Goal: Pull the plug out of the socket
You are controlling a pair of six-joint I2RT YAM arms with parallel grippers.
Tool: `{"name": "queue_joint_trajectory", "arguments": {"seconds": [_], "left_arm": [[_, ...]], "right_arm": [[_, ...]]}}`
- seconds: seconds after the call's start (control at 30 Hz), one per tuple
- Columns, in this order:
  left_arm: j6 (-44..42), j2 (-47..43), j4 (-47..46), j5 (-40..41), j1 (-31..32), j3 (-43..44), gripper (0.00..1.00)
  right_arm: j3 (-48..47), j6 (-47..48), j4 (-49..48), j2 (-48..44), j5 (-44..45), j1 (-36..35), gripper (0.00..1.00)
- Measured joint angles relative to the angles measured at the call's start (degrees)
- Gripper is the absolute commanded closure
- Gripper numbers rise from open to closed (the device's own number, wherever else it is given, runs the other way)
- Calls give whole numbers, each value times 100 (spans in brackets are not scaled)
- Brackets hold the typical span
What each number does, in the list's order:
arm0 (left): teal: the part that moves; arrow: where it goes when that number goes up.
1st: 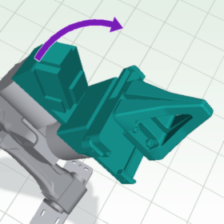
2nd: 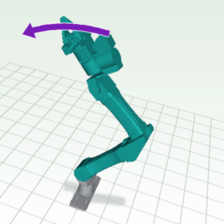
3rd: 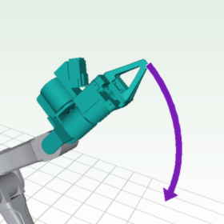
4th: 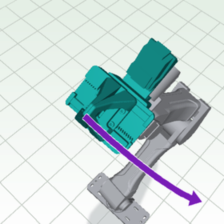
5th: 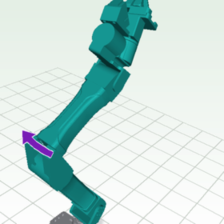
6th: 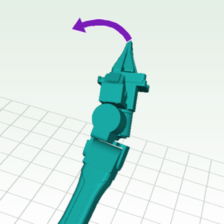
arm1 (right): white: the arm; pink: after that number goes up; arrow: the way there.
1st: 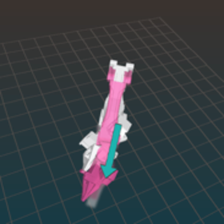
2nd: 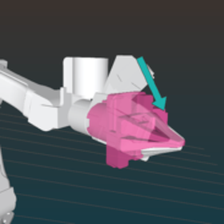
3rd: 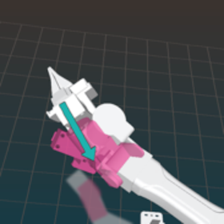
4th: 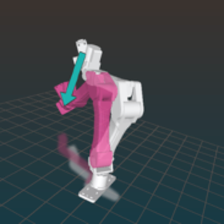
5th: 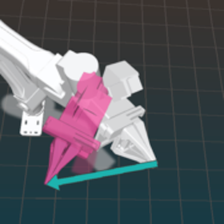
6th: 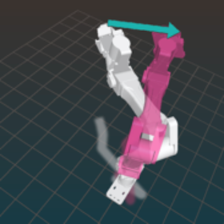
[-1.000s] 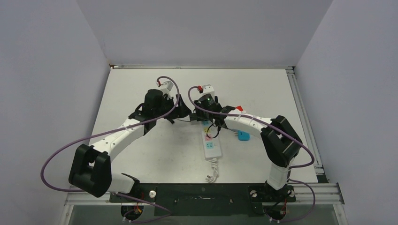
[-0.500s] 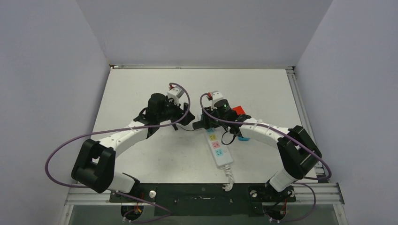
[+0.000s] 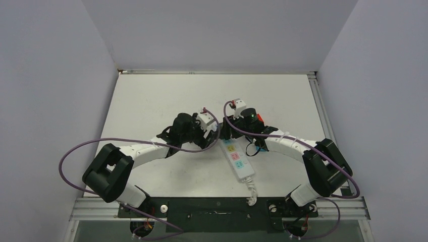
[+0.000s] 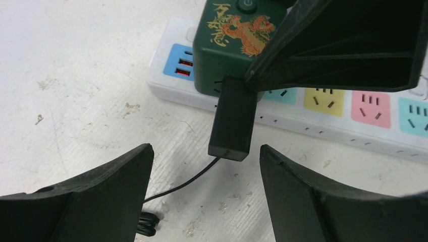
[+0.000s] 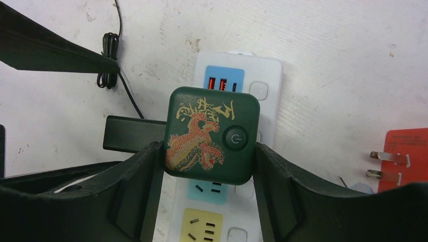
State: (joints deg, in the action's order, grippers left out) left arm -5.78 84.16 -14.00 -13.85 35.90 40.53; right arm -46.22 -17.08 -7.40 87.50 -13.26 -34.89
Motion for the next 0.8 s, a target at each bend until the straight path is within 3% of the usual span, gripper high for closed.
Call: {"name": "queue_joint_trajectory", "arguments": {"seconds": [0.43, 0.8], "left_arm": [[-341, 382, 122, 413, 590, 262, 59], [-444, 382, 297, 673, 710, 361, 62]], "right_arm": [[13, 46, -79, 28, -83, -2, 95], [13, 66, -109, 46, -90, 0, 95]]}}
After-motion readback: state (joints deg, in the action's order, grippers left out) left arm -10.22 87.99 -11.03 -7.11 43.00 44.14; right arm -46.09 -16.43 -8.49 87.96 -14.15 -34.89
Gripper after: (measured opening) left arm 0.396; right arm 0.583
